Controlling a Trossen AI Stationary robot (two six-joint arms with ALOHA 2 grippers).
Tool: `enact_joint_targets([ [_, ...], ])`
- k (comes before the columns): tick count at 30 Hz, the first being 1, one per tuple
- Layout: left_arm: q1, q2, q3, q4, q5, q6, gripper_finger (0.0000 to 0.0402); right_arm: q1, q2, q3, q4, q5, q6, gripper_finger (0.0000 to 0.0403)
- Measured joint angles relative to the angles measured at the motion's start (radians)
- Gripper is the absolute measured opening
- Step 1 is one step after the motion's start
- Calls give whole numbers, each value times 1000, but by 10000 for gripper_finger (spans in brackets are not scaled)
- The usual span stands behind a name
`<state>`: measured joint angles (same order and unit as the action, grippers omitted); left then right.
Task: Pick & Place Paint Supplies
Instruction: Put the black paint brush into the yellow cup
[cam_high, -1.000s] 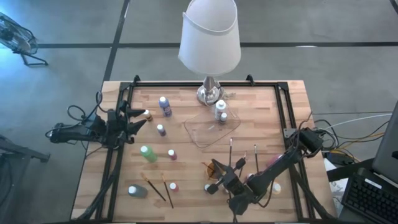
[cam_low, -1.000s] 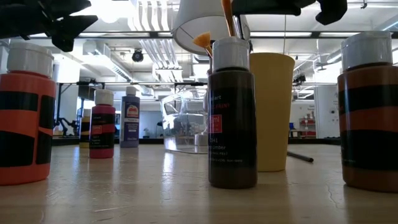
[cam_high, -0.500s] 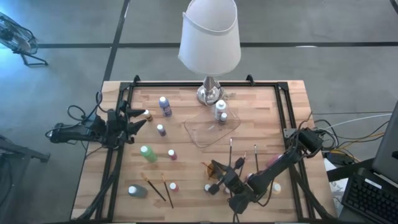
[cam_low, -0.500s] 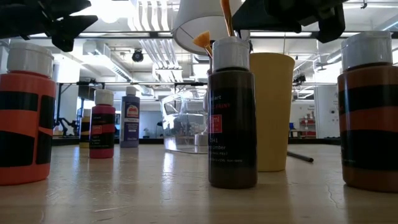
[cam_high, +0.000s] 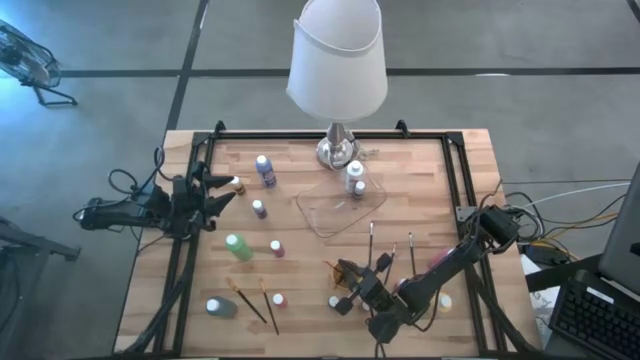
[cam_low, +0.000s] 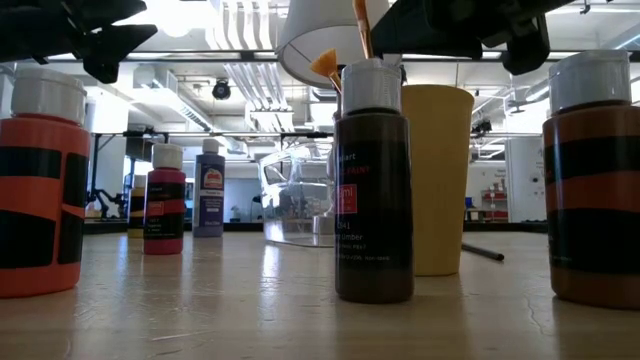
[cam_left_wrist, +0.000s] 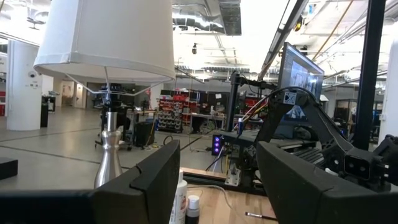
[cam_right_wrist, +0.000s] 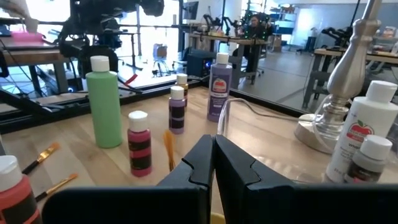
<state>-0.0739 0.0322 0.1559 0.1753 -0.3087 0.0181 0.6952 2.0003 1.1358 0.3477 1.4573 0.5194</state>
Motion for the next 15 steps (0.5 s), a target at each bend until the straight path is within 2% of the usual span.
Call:
enact_joint_targets([
  [15,0,0,0,0,0,0,218,-3,0,-2,2,7,55,8],
])
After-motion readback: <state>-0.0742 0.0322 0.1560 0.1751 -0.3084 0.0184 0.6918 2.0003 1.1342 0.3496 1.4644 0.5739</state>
